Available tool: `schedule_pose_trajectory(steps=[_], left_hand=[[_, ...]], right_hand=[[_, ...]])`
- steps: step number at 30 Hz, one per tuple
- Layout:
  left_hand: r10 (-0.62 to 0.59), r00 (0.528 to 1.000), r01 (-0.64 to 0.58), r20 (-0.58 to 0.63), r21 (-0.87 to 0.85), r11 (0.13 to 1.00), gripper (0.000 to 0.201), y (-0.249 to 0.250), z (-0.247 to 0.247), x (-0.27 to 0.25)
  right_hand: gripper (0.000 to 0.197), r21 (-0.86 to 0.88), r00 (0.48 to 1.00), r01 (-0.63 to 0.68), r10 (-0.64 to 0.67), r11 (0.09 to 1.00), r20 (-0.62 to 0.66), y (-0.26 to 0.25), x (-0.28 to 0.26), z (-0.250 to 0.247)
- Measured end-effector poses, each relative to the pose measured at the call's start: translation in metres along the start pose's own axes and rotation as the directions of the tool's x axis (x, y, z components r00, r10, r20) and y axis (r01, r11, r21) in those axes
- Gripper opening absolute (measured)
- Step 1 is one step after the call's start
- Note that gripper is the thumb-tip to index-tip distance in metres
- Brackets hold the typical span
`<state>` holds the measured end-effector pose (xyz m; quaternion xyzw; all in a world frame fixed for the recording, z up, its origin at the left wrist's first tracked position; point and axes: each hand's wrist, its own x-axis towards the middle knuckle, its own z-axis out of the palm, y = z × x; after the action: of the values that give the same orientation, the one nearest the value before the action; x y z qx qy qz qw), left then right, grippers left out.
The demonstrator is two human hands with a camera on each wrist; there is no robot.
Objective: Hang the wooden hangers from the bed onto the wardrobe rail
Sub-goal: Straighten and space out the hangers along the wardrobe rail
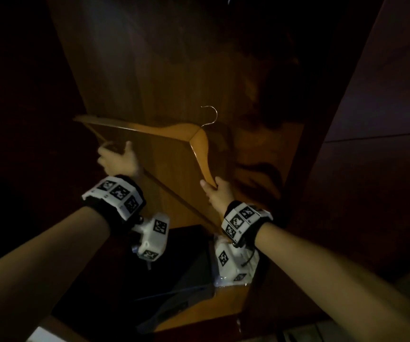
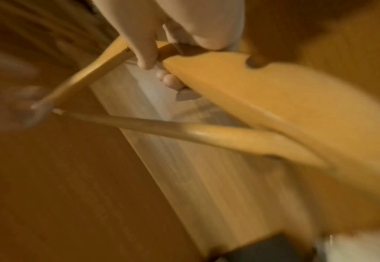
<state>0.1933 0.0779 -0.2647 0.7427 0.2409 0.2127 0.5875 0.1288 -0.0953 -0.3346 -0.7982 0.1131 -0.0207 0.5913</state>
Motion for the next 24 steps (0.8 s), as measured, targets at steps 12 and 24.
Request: schedule_pose_trajectory(steps=[12,24], left_hand=[[-0.052,0.725,0.331,0.687,-0.282,0.9,0.027,0.026,0.036,-0.065],[0.021,0.573,-0.16,0.819,0.087,0.983,0.033,0.123,0.028,-0.043]], right_hand=[[0.029,-0.386,0.982,0.147,-0.18,0.91,-0.05,-0.034,0.0,-0.014],[0.038,-0.637,0.978,0.177,-0.209,0.75,0.025,-0.108,-0.035,-0.109]])
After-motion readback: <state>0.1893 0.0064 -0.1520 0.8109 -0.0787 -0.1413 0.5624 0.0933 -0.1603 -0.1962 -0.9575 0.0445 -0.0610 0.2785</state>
